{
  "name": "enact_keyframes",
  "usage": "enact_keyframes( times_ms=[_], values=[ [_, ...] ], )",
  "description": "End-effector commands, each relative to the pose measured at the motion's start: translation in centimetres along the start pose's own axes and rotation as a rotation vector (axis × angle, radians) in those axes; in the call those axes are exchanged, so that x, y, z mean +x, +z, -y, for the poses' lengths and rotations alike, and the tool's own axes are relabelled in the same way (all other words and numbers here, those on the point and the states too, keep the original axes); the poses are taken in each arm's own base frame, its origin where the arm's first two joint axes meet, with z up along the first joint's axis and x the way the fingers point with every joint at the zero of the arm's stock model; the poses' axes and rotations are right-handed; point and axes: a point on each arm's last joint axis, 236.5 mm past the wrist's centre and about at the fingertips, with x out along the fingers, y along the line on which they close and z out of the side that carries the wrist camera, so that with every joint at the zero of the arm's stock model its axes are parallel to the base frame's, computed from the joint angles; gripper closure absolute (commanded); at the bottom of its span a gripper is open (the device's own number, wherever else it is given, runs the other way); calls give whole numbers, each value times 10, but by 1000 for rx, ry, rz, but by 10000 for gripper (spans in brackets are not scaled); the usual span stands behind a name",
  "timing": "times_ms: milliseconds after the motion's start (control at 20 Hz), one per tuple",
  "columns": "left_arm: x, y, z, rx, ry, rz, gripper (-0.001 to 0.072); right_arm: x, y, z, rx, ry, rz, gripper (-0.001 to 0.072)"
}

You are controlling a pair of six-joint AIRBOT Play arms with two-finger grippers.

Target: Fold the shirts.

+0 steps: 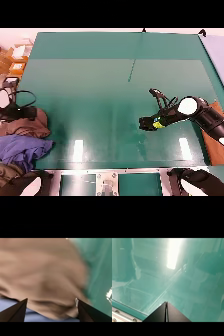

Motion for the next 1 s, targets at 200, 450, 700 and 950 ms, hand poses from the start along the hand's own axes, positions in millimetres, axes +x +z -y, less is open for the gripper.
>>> enact_keyframes(
  times_ms=[200, 450, 700, 950],
  values=[
    [99, -26, -29, 18, 23, -282, -10, 0, 0, 0, 0, 0, 0, 696],
    [82, 1, -34, 19, 28, -256, 685, 0, 0, 0, 0, 1, 1, 696],
    [-42, 94, 18, 105, -93, -1, 685, -1, 0, -1, 1, 7, 1, 696],
    [-176, 100, 179, 313, -469, 253, 685, -18, 15, 7, 34, 9, 34, 697]
  ],
)
